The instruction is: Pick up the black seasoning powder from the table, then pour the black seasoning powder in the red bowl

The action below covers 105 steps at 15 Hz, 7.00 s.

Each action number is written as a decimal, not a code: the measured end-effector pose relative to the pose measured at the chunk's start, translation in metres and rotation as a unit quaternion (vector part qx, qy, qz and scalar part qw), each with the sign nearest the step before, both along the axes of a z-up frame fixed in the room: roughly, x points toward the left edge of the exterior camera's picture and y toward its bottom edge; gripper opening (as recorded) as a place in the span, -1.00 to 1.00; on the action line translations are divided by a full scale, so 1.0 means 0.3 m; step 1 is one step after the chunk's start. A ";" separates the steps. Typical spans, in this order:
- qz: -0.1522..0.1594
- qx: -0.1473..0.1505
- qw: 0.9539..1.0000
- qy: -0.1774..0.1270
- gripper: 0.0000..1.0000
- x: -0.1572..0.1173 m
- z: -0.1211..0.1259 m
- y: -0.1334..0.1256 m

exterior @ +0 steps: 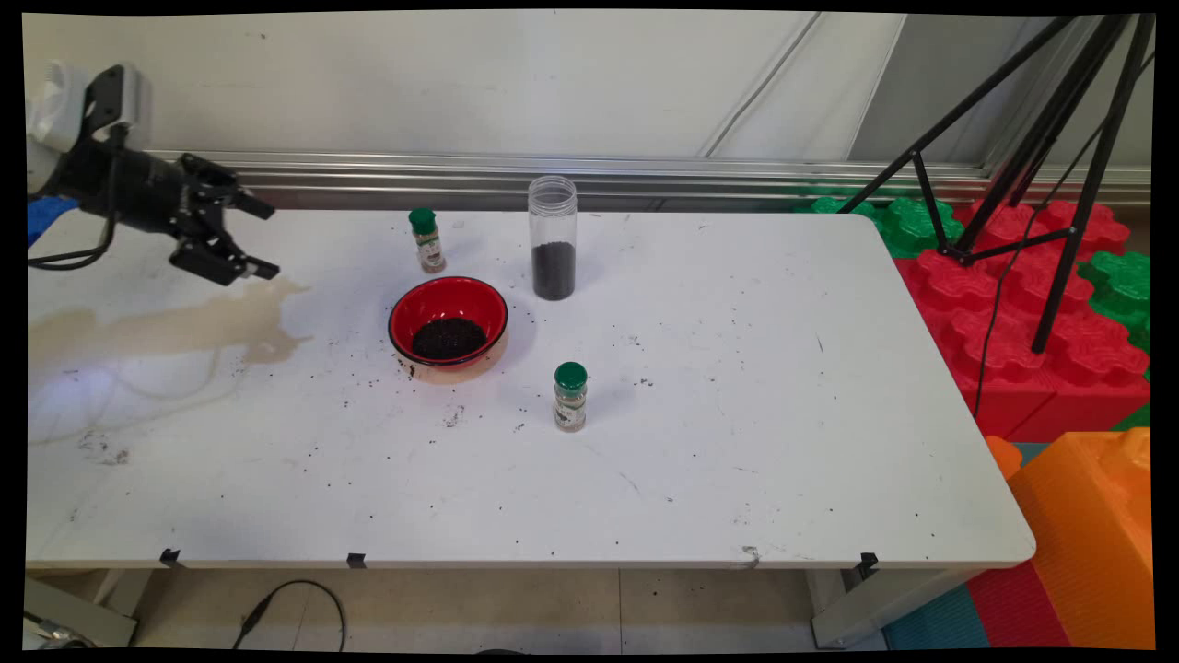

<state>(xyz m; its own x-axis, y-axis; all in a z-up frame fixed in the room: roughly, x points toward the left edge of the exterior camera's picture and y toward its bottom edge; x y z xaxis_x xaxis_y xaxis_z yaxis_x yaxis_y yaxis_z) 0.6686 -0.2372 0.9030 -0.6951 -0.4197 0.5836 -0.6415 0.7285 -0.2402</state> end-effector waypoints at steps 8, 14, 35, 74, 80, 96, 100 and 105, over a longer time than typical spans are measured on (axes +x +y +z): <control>-0.029 0.001 0.999 0.021 1.00 -0.117 0.023 -0.165; -0.043 0.005 0.998 0.045 1.00 -0.197 0.030 -0.314; -0.125 0.004 0.980 0.152 1.00 -0.337 -0.202 -0.691; -0.119 -0.043 0.964 0.233 1.00 -0.569 -0.431 -0.868; -0.114 -0.047 0.964 0.235 -1.00 -0.580 -0.438 -0.876; -0.136 -0.100 0.956 0.238 -1.00 -0.534 -0.291 -0.843; -0.149 -0.122 0.956 0.223 -1.00 -0.496 -0.240 -0.817; -0.163 -0.161 0.954 0.191 -1.00 -0.440 -0.167 -0.771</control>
<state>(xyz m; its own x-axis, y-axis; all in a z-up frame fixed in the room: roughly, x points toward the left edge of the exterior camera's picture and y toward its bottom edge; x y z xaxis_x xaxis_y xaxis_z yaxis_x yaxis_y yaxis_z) 0.5365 -0.4684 0.8530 -0.4683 0.0266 0.8832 -0.4781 0.8330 -0.2786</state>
